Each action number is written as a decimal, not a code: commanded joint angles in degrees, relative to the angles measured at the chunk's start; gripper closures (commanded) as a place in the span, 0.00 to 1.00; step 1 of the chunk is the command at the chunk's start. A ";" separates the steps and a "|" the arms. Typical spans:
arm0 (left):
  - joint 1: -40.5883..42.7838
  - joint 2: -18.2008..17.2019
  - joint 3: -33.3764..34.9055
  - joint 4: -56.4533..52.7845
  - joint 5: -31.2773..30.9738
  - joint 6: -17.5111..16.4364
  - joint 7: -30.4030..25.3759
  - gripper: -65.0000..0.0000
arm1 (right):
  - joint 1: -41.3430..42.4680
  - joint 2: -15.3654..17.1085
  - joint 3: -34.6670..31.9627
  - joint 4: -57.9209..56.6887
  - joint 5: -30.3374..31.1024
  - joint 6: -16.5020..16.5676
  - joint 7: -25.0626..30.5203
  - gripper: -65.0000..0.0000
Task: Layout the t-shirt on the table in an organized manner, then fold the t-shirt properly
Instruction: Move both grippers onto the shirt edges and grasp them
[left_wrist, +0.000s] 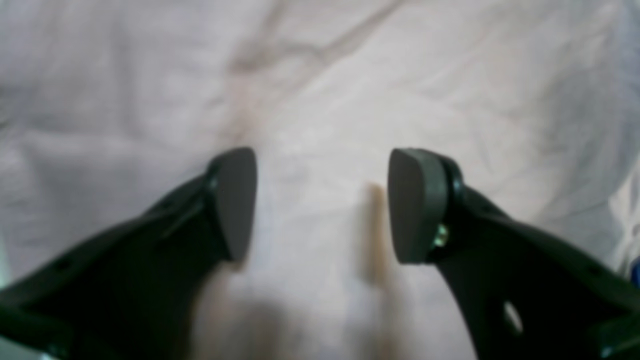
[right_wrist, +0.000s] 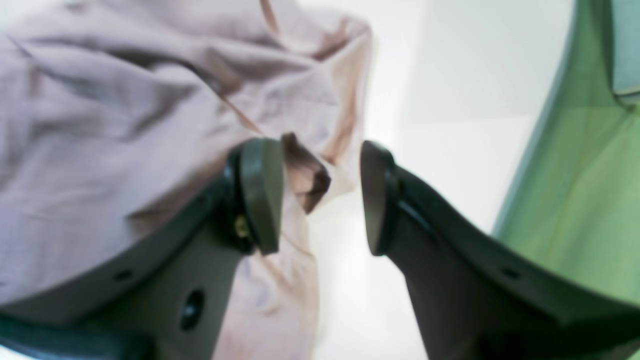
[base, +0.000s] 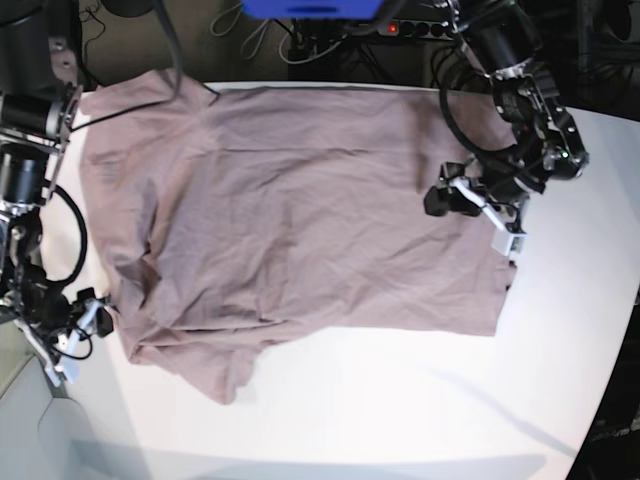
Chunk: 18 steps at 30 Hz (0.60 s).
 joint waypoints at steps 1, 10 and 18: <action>0.37 -1.15 -0.20 -0.22 0.12 0.12 -1.04 0.38 | 1.96 -0.42 -0.57 -0.24 -0.80 0.01 2.68 0.65; 6.70 -7.13 -0.37 -2.33 0.12 0.12 -4.30 0.38 | 1.70 -7.37 -0.84 -1.91 -11.26 0.01 8.22 0.65; 11.72 -12.40 -3.01 -2.33 0.03 0.12 -4.38 0.38 | 1.52 -8.69 -0.66 -1.56 -12.40 0.01 8.22 0.65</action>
